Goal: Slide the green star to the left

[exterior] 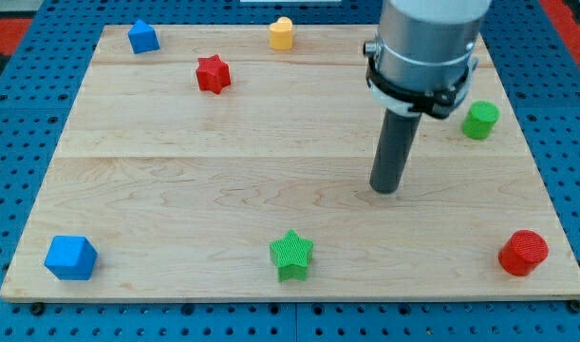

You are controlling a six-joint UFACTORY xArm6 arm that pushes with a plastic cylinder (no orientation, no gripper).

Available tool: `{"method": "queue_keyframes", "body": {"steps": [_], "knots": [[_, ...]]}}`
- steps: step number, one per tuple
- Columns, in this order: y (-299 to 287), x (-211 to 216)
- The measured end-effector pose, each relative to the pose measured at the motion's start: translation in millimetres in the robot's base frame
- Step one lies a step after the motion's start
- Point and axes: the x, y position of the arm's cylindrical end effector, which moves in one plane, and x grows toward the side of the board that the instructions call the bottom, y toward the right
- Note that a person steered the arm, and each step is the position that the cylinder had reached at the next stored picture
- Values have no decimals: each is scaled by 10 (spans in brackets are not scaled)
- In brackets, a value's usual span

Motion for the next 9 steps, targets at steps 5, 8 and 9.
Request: {"method": "queue_keyframes", "body": {"steps": [5,8,9], "knots": [[-1622,826],[-1526,824],[-1487,824]]}}
